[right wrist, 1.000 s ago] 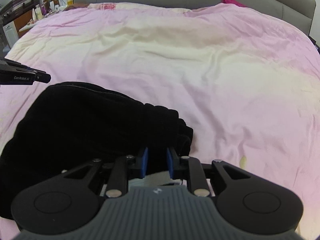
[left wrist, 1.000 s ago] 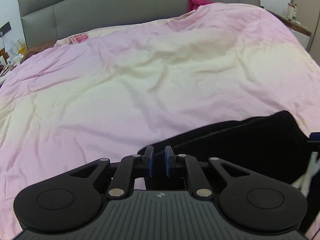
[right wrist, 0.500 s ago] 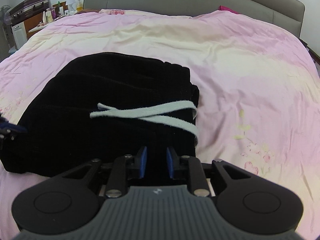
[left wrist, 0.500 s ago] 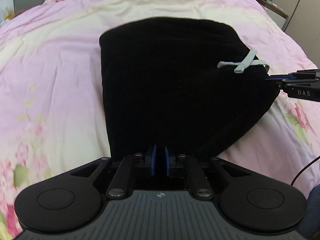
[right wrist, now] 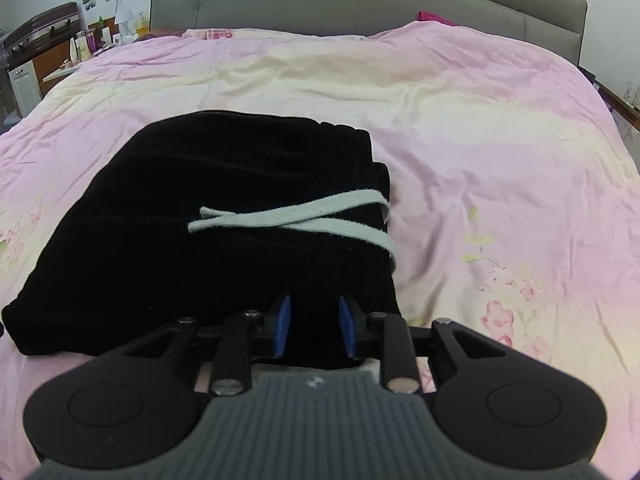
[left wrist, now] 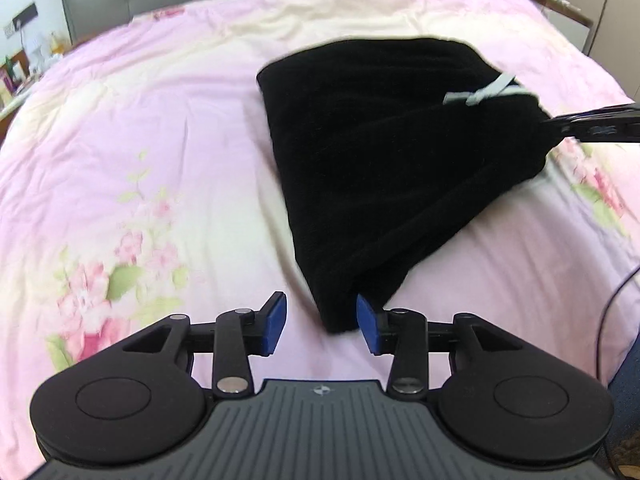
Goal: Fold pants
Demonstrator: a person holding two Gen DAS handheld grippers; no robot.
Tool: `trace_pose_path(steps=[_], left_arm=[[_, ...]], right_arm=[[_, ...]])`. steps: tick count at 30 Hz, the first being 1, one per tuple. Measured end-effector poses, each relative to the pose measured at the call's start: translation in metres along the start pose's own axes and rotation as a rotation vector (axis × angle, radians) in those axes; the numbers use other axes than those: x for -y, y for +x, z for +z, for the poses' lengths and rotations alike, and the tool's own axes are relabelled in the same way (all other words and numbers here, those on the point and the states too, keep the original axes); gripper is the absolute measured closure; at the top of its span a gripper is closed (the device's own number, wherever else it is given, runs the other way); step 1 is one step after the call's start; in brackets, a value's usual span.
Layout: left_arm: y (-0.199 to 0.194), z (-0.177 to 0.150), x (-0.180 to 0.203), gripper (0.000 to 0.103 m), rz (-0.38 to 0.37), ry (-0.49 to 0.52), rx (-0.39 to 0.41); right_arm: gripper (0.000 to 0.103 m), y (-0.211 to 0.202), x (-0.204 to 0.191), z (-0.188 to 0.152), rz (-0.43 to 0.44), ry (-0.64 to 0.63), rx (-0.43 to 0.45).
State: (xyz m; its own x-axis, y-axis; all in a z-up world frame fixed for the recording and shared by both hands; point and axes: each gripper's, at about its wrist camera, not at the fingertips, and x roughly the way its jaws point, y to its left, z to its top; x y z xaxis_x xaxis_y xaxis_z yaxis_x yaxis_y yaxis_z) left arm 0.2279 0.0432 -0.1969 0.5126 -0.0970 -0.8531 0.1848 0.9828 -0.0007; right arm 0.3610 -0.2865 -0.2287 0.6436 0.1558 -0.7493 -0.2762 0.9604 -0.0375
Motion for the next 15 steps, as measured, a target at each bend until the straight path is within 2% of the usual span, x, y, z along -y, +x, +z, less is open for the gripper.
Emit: trace_pose_path(steps=[4, 6, 7, 8, 10, 15], left_arm=[[0.015, 0.002, -0.003, 0.055, 0.004, -0.092, 0.039], [0.021, 0.005, -0.007, 0.072, -0.012, -0.154, 0.061], [0.024, 0.004, -0.005, 0.084, -0.014, -0.156, 0.042], [0.028, 0.004, -0.003, 0.087, 0.005, -0.128, 0.018], [0.029, -0.005, 0.004, 0.089, 0.049, -0.057, 0.009], [0.03, -0.007, 0.0, 0.089, 0.051, -0.079, -0.01]], right_arm=[[0.076, -0.023, -0.004, -0.019, 0.007, 0.041, 0.032], [0.076, -0.031, -0.005, -0.031, 0.025, 0.08, 0.033], [0.076, -0.033, -0.005, -0.037, 0.033, 0.095, 0.031], [0.075, -0.035, -0.006, -0.042, 0.035, 0.107, 0.027], [0.075, -0.038, -0.006, -0.053, 0.035, 0.128, 0.014], [0.075, -0.038, -0.004, -0.072, 0.032, 0.173, -0.021]])
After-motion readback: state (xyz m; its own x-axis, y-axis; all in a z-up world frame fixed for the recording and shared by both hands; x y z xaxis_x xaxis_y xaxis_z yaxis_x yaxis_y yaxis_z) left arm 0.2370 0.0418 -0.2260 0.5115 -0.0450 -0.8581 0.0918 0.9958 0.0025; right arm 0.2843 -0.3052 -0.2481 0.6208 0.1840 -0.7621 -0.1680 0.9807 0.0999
